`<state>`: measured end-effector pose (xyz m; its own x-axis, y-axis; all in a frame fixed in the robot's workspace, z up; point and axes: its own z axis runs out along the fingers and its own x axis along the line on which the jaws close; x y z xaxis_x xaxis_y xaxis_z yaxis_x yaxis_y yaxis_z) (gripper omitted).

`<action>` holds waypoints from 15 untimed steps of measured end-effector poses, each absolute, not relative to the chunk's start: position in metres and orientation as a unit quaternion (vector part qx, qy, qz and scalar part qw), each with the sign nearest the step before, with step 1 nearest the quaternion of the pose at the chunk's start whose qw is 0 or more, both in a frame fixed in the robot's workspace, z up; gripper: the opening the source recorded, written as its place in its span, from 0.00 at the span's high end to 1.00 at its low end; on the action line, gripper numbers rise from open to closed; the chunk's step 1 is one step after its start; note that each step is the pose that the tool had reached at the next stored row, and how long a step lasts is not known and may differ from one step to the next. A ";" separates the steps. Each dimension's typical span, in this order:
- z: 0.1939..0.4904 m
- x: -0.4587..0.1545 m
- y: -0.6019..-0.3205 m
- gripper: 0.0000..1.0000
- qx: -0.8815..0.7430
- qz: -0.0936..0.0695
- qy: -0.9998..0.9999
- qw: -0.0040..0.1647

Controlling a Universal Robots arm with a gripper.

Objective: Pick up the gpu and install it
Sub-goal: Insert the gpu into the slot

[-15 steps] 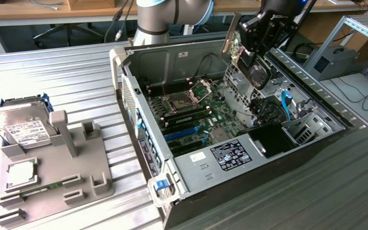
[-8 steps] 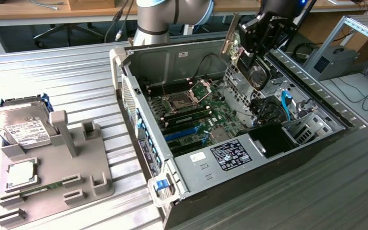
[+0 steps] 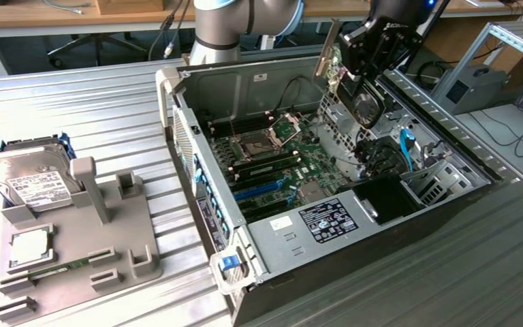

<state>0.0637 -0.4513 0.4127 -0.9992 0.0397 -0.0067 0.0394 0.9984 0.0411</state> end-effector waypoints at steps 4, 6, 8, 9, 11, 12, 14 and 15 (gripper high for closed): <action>0.413 0.064 -0.451 0.73 0.019 0.021 1.000 0.004; 0.413 0.064 -0.451 0.73 0.016 0.021 1.000 0.004; 0.413 0.064 -0.451 0.73 0.013 0.021 1.000 0.004; 0.413 0.064 -0.451 0.73 0.010 0.021 1.000 0.004; 0.413 0.063 -0.451 0.73 0.005 0.021 1.000 0.003; 0.413 0.063 -0.451 0.73 0.001 0.021 1.000 0.003; 0.413 0.063 -0.451 0.73 -0.006 0.021 1.000 0.003; 0.413 0.063 -0.451 0.73 -0.013 0.021 1.000 0.003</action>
